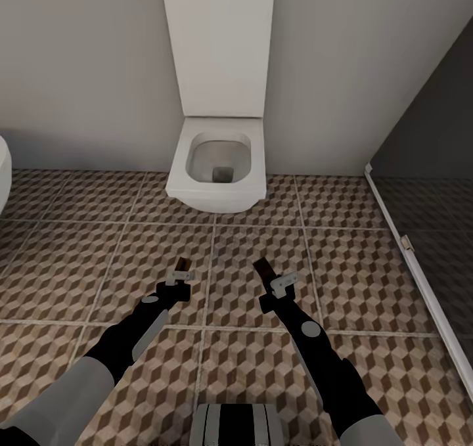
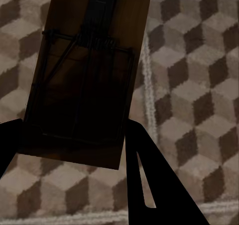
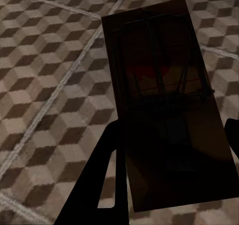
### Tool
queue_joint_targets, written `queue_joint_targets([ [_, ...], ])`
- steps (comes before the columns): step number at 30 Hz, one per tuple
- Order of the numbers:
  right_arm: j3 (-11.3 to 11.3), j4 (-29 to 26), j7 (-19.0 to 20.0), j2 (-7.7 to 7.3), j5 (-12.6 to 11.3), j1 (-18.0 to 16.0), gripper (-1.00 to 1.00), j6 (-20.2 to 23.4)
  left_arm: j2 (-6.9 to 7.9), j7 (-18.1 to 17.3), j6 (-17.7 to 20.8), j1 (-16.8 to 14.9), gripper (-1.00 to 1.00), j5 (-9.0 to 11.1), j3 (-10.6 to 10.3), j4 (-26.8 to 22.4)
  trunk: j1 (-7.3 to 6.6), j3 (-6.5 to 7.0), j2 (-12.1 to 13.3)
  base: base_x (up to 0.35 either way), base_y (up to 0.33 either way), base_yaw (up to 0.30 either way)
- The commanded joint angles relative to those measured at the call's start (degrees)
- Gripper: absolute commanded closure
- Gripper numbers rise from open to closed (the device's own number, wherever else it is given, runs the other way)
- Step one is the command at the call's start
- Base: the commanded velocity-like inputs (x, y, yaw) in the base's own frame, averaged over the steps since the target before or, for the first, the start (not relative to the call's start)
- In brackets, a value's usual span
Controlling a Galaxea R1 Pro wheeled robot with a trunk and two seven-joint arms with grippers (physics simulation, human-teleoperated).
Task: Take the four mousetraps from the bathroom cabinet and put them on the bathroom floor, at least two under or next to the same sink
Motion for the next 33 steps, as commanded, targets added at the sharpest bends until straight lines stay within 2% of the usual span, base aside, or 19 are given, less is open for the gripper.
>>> queue_joint_targets([
  [1, -0.1, -0.1, 0.2, 0.02, 0.6, 0.0, 1.0, 0.3, 0.1, 0.6, 0.2, 0.0, 1.0, 0.4, -0.3, -0.1, 0.21, -0.31, -0.4, 0.0, 0.0, 0.0],
  [12, -0.1, -0.1, 0.2, 0.02, 0.6, 0.0, 1.0, 0.3, 0.14, 0.6, 0.2, 0.0, 1.0, 0.4, -0.3, -0.1, 2.63, -3.26, -4.8, 0.0, 0.0, 0.0],
  [31, 0.0, -0.1, 0.2, 0.02, 0.6, 0.0, 1.0, 0.3, 0.37, 0.6, 0.2, 0.0, 1.0, 0.4, -0.3, 0.0, 3.12, -9.15, -5.1, 0.0, 0.0, 0.0],
  [33, 0.0, -0.1, 0.2, 0.02, 0.6, 0.0, 1.0, 0.3, 0.39, 0.6, 0.2, 0.0, 1.0, 0.4, -0.3, 0.0, 3.12, -9.33, -5.1, 0.0, 0.0, 0.0],
])
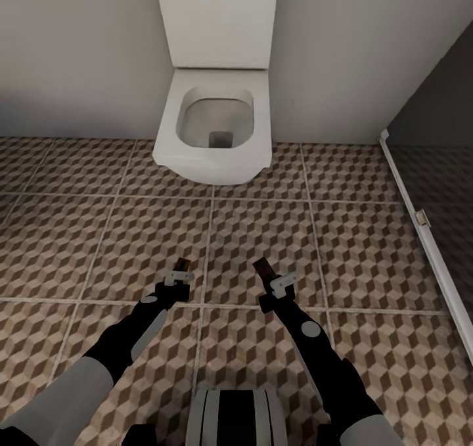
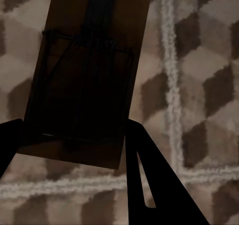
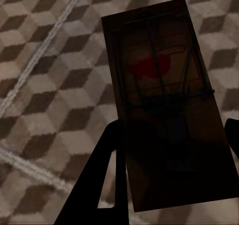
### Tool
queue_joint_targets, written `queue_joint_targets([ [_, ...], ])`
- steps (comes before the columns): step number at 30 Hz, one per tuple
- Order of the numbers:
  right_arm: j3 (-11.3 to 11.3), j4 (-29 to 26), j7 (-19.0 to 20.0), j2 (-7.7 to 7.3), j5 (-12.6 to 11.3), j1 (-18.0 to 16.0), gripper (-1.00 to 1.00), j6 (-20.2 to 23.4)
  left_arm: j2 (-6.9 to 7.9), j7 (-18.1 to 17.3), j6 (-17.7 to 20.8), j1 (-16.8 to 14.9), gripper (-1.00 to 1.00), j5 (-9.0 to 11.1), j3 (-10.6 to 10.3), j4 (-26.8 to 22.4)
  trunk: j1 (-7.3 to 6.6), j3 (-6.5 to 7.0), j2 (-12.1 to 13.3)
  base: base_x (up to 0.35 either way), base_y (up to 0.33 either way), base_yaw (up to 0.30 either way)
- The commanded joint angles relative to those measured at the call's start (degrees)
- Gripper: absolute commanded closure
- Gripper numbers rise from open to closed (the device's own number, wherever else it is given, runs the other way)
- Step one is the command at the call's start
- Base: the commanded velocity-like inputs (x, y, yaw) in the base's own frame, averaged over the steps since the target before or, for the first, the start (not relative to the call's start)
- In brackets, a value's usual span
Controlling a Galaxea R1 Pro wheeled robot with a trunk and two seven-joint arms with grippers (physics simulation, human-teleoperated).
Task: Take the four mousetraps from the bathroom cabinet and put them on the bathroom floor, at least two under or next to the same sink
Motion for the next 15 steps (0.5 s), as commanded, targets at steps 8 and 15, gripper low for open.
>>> queue_joint_targets([
  [8, -0.1, -0.1, 0.2, 0.02, 0.6, 0.0, 1.0, 0.2, 0.11, 0.6, 0.2, 0.0, 1.0, 0.4, -0.3, -0.1, -0.01, -0.74, 0.0, 0.0, 0.0, 0.0],
  [15, -0.1, -0.1, 0.2, 0.02, 0.7, 0.0, 1.0, 0.1, 0.11, 0.6, 0.2, 0.0, 1.0, 0.4, -0.3, -0.1, -0.01, -1.18, 0.0, 0.028, 0.013, 0.0],
])
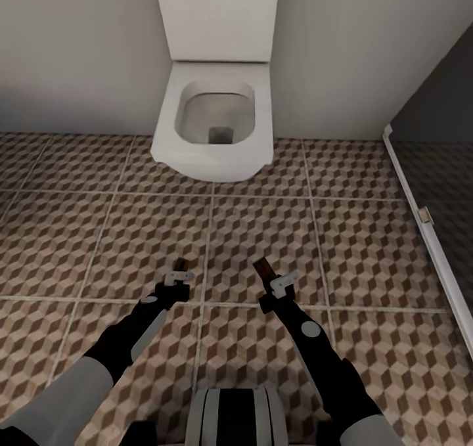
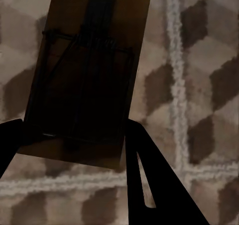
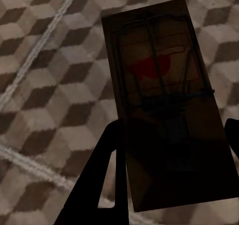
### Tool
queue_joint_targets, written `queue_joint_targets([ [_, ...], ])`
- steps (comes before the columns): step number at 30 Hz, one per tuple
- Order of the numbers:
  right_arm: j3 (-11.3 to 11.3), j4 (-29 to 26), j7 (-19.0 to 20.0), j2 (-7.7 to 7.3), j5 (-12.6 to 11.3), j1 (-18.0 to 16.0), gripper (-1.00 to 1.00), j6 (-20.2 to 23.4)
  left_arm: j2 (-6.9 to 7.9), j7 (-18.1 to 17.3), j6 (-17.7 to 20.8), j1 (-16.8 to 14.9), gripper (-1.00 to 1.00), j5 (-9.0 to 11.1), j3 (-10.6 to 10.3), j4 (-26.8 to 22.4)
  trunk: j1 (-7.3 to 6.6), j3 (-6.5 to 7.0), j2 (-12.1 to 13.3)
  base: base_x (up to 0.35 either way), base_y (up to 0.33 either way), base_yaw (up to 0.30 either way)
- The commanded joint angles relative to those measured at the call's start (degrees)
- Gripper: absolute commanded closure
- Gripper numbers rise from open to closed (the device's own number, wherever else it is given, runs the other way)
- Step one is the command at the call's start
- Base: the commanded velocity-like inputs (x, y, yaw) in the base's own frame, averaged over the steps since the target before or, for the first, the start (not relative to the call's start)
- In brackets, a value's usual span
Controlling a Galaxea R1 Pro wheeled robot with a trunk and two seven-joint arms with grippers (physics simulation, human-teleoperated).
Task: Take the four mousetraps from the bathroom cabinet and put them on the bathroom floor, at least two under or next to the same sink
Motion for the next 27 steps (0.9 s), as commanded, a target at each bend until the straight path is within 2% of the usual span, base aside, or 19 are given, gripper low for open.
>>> queue_joint_targets([
  [1, -0.1, -0.1, 0.2, 0.02, 0.6, 0.0, 1.0, 0.3, 0.09, 0.6, 0.2, 0.0, 1.0, 0.4, -0.4, -0.1, 0.0, -0.05, 0.0, 0.144, 0.066, 0.0],
  [15, 0.0, -0.1, 0.2, -0.01, 0.6, 0.0, 1.0, 0.3, 0.09, 0.6, 0.2, 0.0, 1.0, 0.4, -0.4, 0.3, 0.0, -0.08, 0.0, 0.274, 0.097, 0.0],
  [27, -0.1, -0.1, 0.2, 0.01, 0.6, 0.0, 1.0, 0.3, 0.09, 0.6, 0.1, 0.0, 1.0, 0.4, -0.4, 0.4, 0.0, -0.08, 0.0, 0.043, 0.01, 0.0],
])
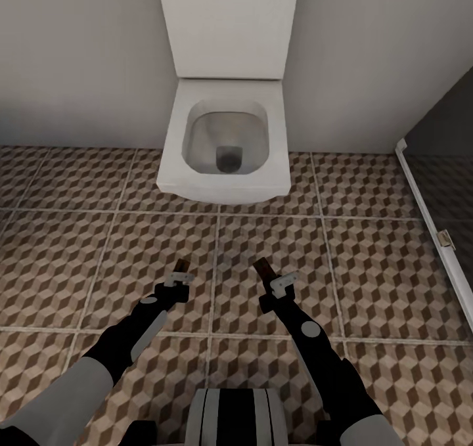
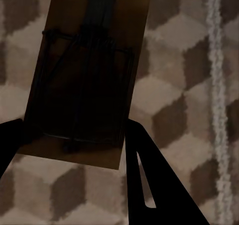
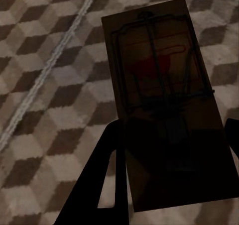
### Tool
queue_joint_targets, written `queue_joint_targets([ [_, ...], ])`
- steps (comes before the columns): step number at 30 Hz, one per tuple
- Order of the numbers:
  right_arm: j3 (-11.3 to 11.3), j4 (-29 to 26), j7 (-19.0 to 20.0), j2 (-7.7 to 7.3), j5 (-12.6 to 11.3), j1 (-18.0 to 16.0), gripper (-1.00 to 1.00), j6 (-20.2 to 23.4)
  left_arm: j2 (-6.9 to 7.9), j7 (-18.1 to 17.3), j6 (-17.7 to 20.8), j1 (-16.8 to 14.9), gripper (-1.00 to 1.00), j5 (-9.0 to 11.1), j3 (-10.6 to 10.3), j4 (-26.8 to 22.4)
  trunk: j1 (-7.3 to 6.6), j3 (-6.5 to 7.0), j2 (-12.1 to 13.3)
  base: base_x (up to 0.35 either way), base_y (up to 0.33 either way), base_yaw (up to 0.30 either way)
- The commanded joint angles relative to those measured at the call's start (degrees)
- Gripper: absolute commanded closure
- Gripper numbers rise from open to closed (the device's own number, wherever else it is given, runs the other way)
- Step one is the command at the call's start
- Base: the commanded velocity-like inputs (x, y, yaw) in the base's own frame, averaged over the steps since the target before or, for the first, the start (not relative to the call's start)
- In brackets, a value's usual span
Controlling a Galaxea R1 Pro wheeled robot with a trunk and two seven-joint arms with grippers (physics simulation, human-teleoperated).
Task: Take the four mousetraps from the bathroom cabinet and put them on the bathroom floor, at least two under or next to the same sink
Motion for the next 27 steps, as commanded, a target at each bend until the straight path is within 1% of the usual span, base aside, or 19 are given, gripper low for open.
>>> queue_joint_targets([
  [1, -0.1, -0.1, 0.2, 0.03, 0.6, 0.0, 1.0, 0.3, 0.09, 0.6, 0.2, 0.0, 1.0, 0.4, -0.3, -0.1, -0.01, -0.03, 0.0, 0.002, 0.0, 0.0],
  [13, -0.1, -0.1, 0.2, 0.02, 0.6, 0.0, 1.0, 0.4, 0.09, 0.6, 0.2, 0.0, 1.0, 0.4, -0.3, -0.2, 0.3, -2.81, -0.2, 0.0, 0.0, 0.0],
  [27, 0.0, -0.1, 0.2, -0.02, 0.6, 0.0, 1.0, 0.3, 0.09, 0.6, 0.2, 0.0, 1.0, 0.4, -0.4, -0.4, 0.3, -3.93, -0.2, 0.0, 0.0, 0.0],
])
